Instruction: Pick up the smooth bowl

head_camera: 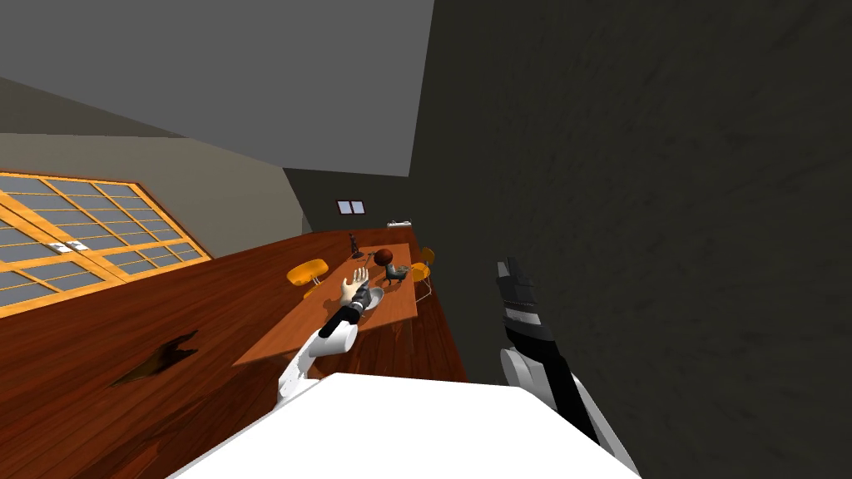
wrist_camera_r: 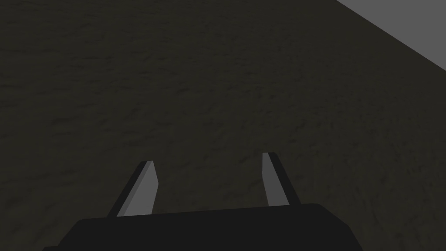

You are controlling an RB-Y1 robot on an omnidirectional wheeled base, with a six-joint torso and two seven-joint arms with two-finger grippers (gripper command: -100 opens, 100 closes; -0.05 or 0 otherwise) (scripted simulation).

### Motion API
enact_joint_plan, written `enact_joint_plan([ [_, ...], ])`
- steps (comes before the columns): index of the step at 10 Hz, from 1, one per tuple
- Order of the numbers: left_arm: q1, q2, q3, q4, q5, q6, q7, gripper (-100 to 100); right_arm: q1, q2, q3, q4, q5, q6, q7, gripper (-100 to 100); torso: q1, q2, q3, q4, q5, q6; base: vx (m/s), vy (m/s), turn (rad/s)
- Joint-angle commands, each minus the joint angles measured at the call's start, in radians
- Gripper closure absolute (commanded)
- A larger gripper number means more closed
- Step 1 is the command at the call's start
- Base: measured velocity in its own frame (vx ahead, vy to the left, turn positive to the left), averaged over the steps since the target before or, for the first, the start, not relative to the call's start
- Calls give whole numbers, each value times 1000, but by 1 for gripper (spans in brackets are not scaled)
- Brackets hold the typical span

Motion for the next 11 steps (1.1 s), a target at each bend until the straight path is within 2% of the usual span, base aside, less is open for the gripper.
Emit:
enact_joint_plan([
  [1,-10,2,5,18,4,31,7,-100,0,0,0,0,0,0,0,0,0,0,0,0,0,0,-2,33,-16],
  [4,-70,-7,24,104,-2,121,32,-100,0,0,0,0,0,0,0,0,1,0,0,0,0,0,-1,50,-43],
  [5,-70,-7,24,111,-2,130,32,-100,0,0,0,0,0,0,0,0,2,-1,0,0,0,0,6,59,-26],
  [11,-184,-37,47,291,-42,302,85,-100,0,0,0,0,0,0,0,0,3,-1,-1,0,1,0,6,72,-42],
])
